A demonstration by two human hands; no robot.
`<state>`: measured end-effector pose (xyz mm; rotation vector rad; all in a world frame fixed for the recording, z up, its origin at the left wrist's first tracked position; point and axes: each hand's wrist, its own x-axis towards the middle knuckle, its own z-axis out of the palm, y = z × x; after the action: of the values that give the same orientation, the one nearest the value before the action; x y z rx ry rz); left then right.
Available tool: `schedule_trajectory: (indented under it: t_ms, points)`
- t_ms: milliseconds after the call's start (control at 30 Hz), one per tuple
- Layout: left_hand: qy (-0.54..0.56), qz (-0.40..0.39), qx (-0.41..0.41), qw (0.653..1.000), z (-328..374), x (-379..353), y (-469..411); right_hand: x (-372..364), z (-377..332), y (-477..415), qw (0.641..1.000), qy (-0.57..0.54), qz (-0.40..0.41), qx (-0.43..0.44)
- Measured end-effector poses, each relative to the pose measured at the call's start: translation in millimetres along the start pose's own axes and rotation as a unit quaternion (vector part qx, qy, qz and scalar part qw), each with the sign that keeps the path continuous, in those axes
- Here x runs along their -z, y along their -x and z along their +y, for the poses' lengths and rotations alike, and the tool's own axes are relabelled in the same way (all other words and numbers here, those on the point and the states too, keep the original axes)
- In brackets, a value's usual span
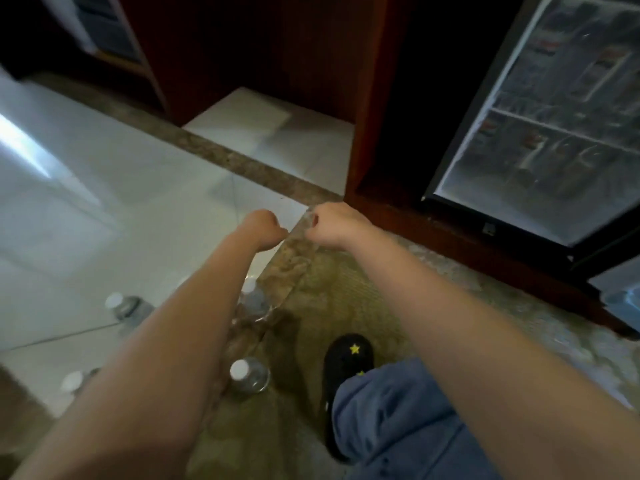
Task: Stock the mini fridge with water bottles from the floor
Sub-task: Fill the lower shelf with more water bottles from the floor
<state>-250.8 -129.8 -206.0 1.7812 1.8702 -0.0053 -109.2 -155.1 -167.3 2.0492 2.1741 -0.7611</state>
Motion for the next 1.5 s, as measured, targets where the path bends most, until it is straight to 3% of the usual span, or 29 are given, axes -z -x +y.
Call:
schedule_trajectory:
  t_ms: [300,500,667,867,1167,1367,1500]
  points:
    - [0.079,-0.011,0.111,0.991,-99.8,-61.5,27.1,-83.4,-13.2,7.0,0.999,-0.027,-0.033,-0.008]
    - [0.105,-0.022,0.125,0.986,-109.5,-107.2,13.3,-96.6,2.4,5.1,0.998,-0.013,-0.055,-0.009]
    - [0.151,0.038,0.178,0.972,-105.1,-128.1,3.4,-100.5,8.1,-1.4,0.997,-0.040,-0.068,-0.007]
    - [0.133,0.084,0.205,0.966,-96.9,-133.6,-0.7,-102.2,12.8,-6.3,0.994,-0.091,-0.063,-0.016]
    - [0.107,0.089,0.103,0.985,-95.6,-99.0,-0.5,-96.3,25.6,-5.7,0.978,-0.187,-0.068,-0.066]
    - [0.132,0.111,-0.045,0.984,-55.5,-34.9,11.9,-92.3,20.1,3.4,0.942,-0.321,-0.098,-0.022]
    - [0.137,0.120,-0.151,0.972,-21.2,-9.1,22.5,-91.1,19.2,2.5,0.909,-0.417,-0.030,-0.005]
